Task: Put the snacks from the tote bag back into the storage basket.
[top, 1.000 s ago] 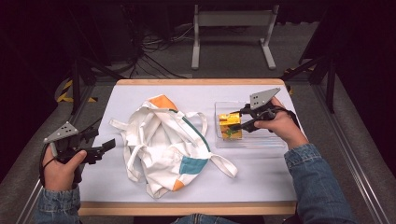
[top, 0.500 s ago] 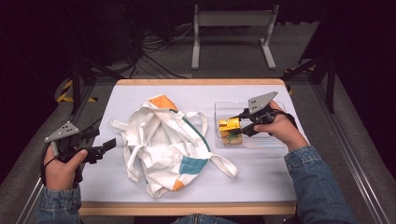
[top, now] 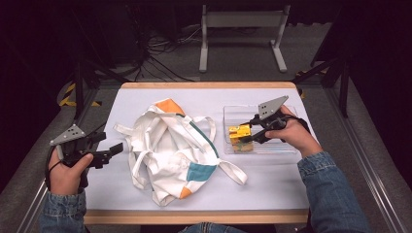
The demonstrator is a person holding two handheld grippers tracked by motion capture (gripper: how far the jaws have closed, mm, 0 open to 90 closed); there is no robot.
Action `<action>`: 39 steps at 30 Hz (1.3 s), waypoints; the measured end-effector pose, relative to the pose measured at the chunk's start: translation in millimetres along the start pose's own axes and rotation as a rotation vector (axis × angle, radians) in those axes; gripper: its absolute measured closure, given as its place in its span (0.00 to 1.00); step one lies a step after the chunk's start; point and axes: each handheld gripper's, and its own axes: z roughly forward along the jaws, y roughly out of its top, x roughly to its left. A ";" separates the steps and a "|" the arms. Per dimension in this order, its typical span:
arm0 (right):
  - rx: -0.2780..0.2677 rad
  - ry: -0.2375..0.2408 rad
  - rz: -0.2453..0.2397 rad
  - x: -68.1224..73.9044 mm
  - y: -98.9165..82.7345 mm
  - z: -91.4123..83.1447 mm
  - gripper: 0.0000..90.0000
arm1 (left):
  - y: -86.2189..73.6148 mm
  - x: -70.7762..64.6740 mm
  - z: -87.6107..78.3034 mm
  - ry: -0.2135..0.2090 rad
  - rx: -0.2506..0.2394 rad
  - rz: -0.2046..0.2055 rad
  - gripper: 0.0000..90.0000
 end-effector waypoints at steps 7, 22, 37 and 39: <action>0.027 -0.005 0.002 1.2 -2.0 -4.1 0.55 | 1.4 -0.8 2.8 -0.007 0.003 -0.005 0.14; 0.065 -0.007 0.016 1.5 -5.2 -8.4 0.55 | 2.0 -1.3 4.1 -0.013 0.005 -0.003 0.14; 0.098 -0.016 0.033 1.1 -7.9 -11.3 0.48 | 2.2 -1.1 4.4 -0.016 0.007 -0.004 0.14; 0.093 -0.022 0.040 1.2 -7.5 -11.2 0.45 | 2.1 -0.7 4.5 -0.014 0.008 -0.002 0.14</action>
